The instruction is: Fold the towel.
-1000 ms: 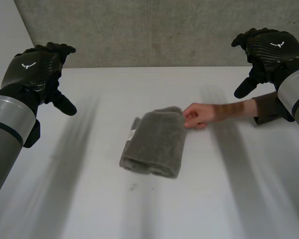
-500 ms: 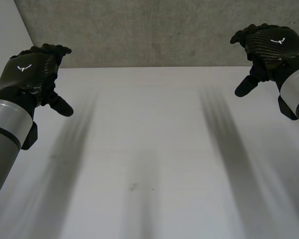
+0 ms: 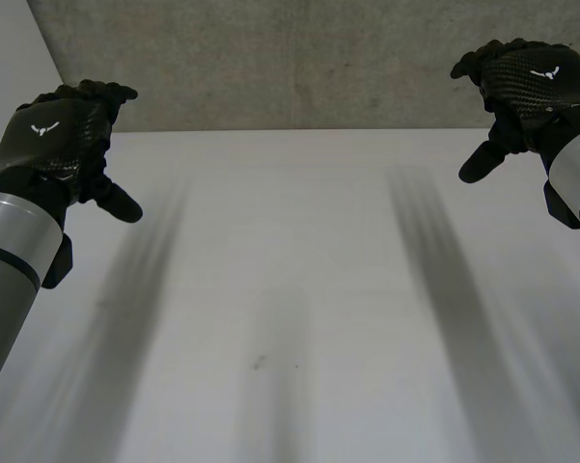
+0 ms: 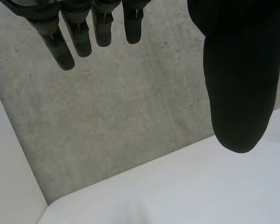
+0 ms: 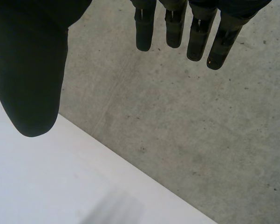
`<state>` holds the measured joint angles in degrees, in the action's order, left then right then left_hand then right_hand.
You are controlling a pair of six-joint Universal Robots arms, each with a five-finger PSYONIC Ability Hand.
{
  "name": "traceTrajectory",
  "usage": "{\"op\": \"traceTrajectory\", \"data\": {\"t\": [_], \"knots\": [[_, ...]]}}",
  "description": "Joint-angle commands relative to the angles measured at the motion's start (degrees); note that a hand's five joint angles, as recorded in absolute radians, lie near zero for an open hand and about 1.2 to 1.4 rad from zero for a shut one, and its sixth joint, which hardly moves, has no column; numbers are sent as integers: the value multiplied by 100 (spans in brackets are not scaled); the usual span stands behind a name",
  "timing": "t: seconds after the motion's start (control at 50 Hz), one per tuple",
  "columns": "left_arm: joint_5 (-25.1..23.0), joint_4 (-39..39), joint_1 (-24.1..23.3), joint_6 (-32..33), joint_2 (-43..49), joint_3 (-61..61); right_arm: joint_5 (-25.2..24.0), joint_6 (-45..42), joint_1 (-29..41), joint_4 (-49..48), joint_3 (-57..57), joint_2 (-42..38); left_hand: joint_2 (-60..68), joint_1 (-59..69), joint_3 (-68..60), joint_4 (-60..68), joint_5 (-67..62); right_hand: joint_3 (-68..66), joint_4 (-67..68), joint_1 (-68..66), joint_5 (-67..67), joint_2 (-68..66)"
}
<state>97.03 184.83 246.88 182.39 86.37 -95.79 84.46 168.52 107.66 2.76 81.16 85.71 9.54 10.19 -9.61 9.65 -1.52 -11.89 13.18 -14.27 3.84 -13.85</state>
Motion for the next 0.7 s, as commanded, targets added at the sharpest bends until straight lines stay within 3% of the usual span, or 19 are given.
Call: {"op": "traceTrajectory", "data": {"t": [0.02,0.7], "knots": [[0,0,0,7,-15,-1,0,-4,-9,-4,5,-11,51,-15,-44,40,147,189,-318,427,-384,385],[0,167,0,-2,-6,-89,27,-250,9,5,49,7,51,-15,-44,40,147,189,-318,427,-384,385]]}}
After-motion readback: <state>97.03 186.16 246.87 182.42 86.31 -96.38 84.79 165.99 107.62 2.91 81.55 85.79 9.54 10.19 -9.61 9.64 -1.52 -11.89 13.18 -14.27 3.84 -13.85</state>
